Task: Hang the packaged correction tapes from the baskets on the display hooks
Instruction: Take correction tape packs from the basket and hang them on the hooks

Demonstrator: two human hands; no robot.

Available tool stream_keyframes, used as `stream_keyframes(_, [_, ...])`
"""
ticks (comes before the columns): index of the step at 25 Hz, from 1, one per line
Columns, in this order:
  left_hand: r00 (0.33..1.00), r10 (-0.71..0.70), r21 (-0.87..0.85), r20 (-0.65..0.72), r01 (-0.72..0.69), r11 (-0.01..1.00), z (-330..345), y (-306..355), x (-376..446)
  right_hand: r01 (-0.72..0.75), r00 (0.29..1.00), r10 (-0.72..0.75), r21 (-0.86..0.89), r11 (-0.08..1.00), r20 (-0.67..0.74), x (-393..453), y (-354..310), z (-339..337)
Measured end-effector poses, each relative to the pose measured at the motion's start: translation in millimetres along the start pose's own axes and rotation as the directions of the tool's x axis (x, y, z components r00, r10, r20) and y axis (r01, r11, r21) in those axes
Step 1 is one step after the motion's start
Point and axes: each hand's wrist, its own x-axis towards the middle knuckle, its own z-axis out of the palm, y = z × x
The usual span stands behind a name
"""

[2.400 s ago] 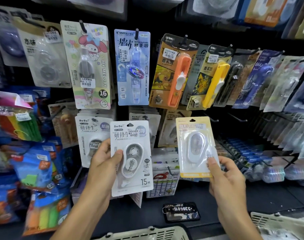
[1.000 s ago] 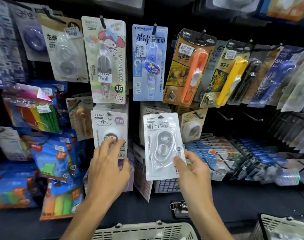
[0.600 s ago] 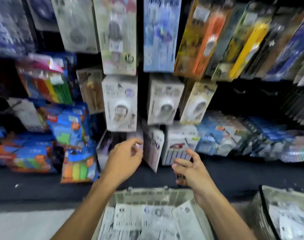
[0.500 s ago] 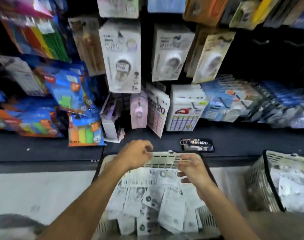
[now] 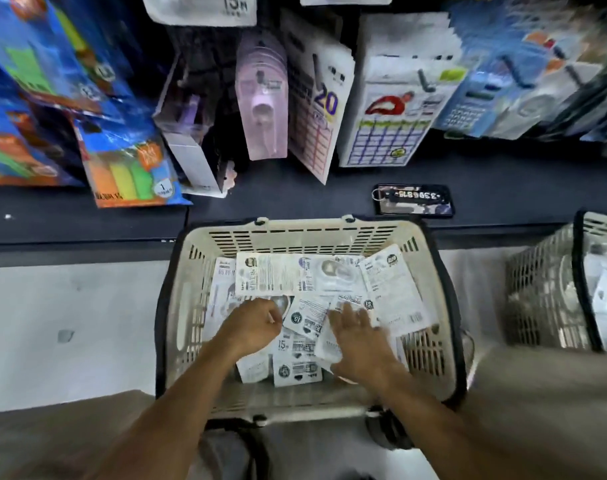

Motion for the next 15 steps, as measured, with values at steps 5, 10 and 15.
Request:
stream_keyframes(5, [0.85, -0.054, -0.463, 0.524, 0.337, 0.82, 0.2, 16.2, 2.5, 0.002, 0.877, 0.213, 0.448, 0.894, -0.431, -10.8, 4.5, -70.7])
stream_keyframes(10, [0.92, 0.131, -0.929, 0.369, 0.36, 0.082, 23.1, 68.3, -8.6, 0.061, 0.951, 0.309, 0.976, -0.21, 0.007, -25.7, -16.9, -62.8])
stream_keyframes(15, [0.967, -0.227, -0.993, 0.116, 0.116, -0.011, 17.7, 70.5, -6.7, 0.067, 0.965, 0.132, 0.698, 0.713, -0.227, -10.3, 24.4, -28.8])
